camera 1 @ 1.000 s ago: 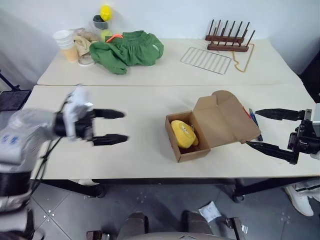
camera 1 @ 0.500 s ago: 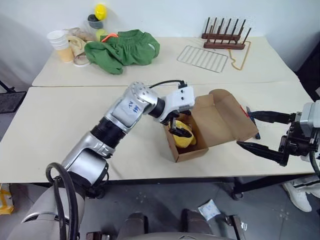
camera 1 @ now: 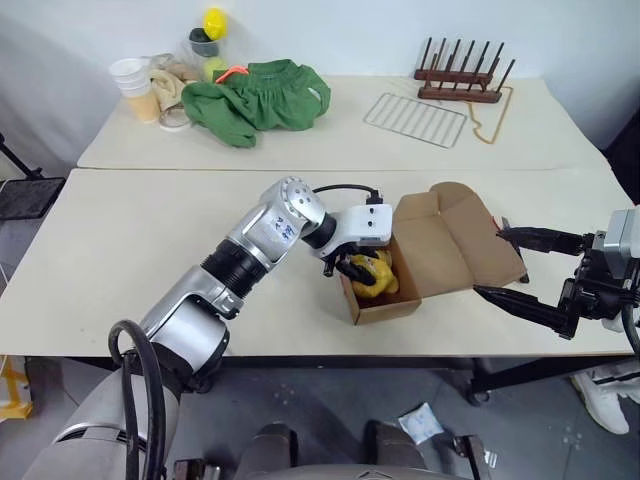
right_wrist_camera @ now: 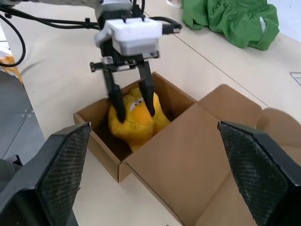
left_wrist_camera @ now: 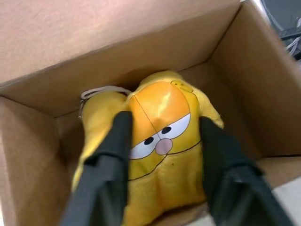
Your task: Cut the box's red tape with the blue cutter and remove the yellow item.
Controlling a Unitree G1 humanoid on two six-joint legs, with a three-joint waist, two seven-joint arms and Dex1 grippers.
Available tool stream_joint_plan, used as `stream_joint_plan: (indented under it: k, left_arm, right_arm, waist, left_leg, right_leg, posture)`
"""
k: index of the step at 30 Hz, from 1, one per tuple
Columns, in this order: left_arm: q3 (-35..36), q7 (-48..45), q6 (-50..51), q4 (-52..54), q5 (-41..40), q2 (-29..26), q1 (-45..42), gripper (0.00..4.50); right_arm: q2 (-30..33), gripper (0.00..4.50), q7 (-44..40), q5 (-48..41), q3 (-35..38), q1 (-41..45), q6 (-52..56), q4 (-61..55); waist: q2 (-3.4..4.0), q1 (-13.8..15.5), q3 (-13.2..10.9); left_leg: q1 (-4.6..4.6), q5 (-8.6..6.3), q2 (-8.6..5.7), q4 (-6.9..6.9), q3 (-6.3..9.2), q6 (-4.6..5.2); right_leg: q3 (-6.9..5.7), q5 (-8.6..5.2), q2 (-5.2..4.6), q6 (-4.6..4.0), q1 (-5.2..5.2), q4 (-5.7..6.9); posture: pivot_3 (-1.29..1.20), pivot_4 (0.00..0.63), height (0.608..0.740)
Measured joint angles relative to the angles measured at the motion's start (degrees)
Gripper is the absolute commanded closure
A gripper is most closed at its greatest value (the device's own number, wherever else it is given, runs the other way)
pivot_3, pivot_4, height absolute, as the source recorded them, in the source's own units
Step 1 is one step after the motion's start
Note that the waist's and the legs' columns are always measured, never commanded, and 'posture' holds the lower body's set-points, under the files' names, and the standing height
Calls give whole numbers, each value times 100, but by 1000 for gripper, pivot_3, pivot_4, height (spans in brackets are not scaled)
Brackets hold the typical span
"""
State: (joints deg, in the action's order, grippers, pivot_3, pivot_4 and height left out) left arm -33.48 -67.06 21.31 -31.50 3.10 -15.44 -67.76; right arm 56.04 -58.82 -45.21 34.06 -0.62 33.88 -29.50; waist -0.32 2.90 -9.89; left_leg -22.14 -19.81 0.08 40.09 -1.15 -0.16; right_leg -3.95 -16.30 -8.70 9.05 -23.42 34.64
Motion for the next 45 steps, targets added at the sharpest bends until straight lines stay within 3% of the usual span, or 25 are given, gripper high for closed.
stream_joint_plan:
  k: [4, 9, 13, 16, 22, 29, 33, 45]
  left_arm:
    - [227, 160, -135, -350, 72, 168, -54, 4469]
    - [2033, 734, -495, -842, -1080, 881, -440, 4488]
    - [3308, 881, -648, -844, -1992, 849, -669, 4488]
    - [3785, 897, -358, -778, -2411, 689, -350, 4488]
    - [4597, 1230, -362, 380, -2667, -425, 1354, 4488]
    - [5569, 1774, -270, 2089, -2566, -2044, 4146, 4488]
    - [5721, 1879, -360, 2100, -2439, -2278, 4878, 4488]
    - [5550, 1866, -134, 2267, -2769, -2311, 4928, 978]
  right_arm:
    - [0, 0, -2, 2, 0, -1, -16, 21]
    - [-267, 0, 222, -65, -1, 162, -35, 135]
    - [-403, 0, 279, -49, -51, 237, -145, 196]
    - [-525, 0, 353, -53, -254, 404, -227, 199]
    - [-1110, 0, 461, 147, -1172, 1203, -732, 285]
    - [-1506, 0, 249, 530, -2302, 1681, -1212, 391]
    - [-1647, 0, 102, 877, -2652, 1749, -1492, 769]
    - [-1823, 0, -155, 1193, -2895, 1837, -1904, 1148]
  waist:
    - [-2, 6, -1]
    - [-27, 17, -16]
    - [-15, -62, -9]
    - [-14, -137, -9]
    - [-15, -309, -9]
    - [-17, -285, -9]
    - [-18, -119, -9]
    - [-18, -204, -9]
  left_leg:
    - [-1, 0, 0, 0, 0, 1]
    - [-16, 0, -1, 9, 5, 3]
    - [5, 0, 0, -10, 0, 3]
    - [5, 1, 1, -5, 0, 2]
    - [14, 1, 7, -14, 4, -3]
    - [12, -9, 5, -4, 34, -18]
    - [7, -8, 3, 9, 39, -16]
    - [10, -8, 7, -5, 33, -16]
  right_leg:
    - [0, 0, 0, 1, -1, 1]
    - [-3, 2, -2, 4, -8, 0]
    - [-2, 2, -2, 4, -4, 4]
    - [-2, 2, -2, 4, -5, 11]
    - [-2, 2, 0, 3, -12, 24]
    - [-23, 2, -4, 4, 0, 27]
    - [-28, 2, -5, 3, 10, 21]
    - [-29, 1, -1, 2, -2, 31]
  posture:
    - [0, 150, 740]
    - [0, 150, 740]
    - [0, 150, 740]
    - [0, 150, 740]
    - [0, 150, 740]
    - [0, 150, 740]
    - [0, 150, 740]
    - [0, 150, 740]
